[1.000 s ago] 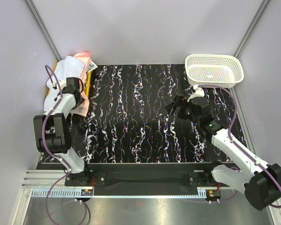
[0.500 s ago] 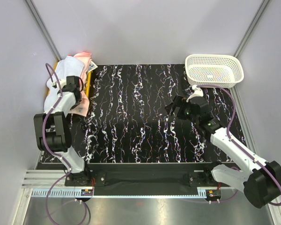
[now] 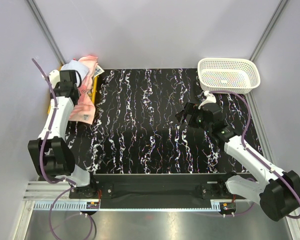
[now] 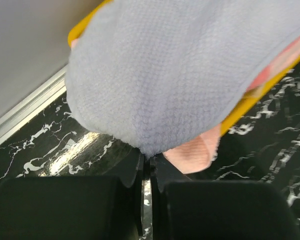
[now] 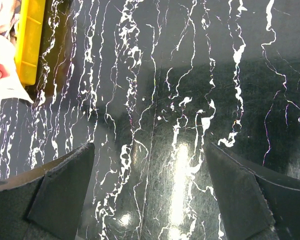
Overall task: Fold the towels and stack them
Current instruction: Grab crumpled towel, then move the towel to the center of the board
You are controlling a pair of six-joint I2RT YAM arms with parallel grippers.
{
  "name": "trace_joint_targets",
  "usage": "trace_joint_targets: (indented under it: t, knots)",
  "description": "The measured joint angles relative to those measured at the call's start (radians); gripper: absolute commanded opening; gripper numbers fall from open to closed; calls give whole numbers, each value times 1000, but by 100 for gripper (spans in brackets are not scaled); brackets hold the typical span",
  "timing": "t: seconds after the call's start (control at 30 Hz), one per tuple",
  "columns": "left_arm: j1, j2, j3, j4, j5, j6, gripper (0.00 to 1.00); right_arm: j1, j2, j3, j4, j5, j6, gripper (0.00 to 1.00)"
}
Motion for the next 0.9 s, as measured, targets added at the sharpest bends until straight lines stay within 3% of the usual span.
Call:
trace_joint_targets:
  t: [0.27, 0.43, 0.7, 0.9]
  knots:
    - [-145, -26, 211, -47, 17, 55, 0, 0, 4, 9, -3, 2, 0, 100]
    - [-319, -51, 265, -77, 28, 81, 0, 0, -3, 31, -29, 13, -4, 100]
    - [-759, -88, 125, -74, 13, 42, 0, 0, -136, 79, -124, 103, -13, 100]
    - [-1107, -65, -40, -36, 1, -84, 0, 0, -198, 124, -180, 188, -16, 100]
